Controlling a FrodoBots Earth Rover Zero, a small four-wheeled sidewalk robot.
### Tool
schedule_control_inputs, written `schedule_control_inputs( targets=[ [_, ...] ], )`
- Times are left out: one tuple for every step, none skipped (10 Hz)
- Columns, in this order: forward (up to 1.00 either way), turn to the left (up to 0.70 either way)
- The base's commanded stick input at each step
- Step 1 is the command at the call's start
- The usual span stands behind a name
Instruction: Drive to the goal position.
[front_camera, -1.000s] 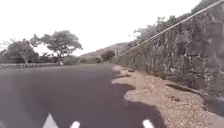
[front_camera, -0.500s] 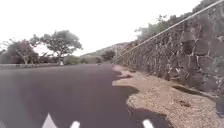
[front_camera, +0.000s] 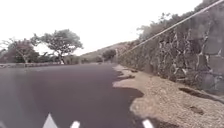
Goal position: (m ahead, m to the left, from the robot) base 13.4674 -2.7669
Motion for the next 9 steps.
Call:
schedule_control_inputs(
  targets=[
    [0.50, 0.00],
    [0.50, 0.00],
    [0.50, 0.00],
    [0.50, 0.00],
    [0.50, 0.00],
    [0.50, 0.00],
    [0.50, 0.00],
    [0.50, 0.00],
    [0.50, 0.00]
  ],
)
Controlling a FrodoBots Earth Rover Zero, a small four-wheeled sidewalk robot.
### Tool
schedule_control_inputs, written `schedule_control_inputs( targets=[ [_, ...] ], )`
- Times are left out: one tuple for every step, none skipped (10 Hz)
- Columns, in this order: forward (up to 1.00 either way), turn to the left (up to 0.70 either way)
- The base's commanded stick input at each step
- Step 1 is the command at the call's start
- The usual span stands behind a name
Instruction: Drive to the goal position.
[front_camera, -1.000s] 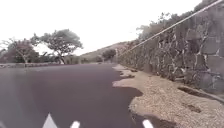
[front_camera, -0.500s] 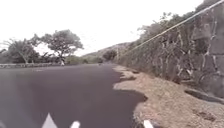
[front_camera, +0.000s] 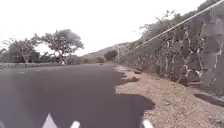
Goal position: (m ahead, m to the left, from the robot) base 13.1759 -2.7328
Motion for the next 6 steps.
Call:
schedule_control_inputs(
  targets=[
    [0.50, 0.00],
    [0.50, 0.00],
    [0.50, 0.00],
    [0.50, 0.00],
    [0.50, 0.00],
    [0.50, 0.00]
  ],
)
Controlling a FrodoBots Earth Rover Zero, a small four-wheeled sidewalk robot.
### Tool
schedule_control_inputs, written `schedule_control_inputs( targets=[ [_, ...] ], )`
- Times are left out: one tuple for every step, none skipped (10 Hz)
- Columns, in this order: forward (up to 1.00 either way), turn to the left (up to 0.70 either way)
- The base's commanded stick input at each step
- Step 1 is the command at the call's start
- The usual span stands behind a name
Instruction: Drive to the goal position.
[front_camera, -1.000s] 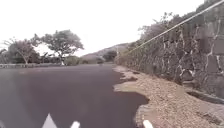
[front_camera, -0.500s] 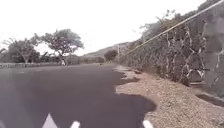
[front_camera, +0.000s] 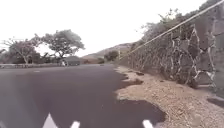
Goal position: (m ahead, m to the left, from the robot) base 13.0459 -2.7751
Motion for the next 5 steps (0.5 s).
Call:
schedule_control_inputs(
  targets=[
    [0.50, 0.00],
    [0.50, 0.00],
    [0.50, 0.00],
    [0.50, 0.00],
    [0.50, 0.00]
  ],
)
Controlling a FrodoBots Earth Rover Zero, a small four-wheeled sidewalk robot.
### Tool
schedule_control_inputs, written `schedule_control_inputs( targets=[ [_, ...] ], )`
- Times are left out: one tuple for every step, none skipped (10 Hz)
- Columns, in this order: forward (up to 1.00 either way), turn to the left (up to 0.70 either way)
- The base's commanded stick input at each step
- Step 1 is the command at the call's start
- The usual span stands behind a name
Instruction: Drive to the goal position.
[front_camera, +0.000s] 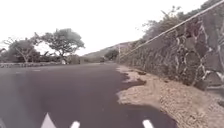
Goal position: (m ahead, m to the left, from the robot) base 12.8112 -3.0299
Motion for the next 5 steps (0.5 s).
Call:
schedule_control_inputs(
  targets=[
    [0.50, 0.00],
    [0.50, 0.00],
    [0.50, 0.00],
    [0.50, 0.00],
    [0.50, 0.00]
  ],
)
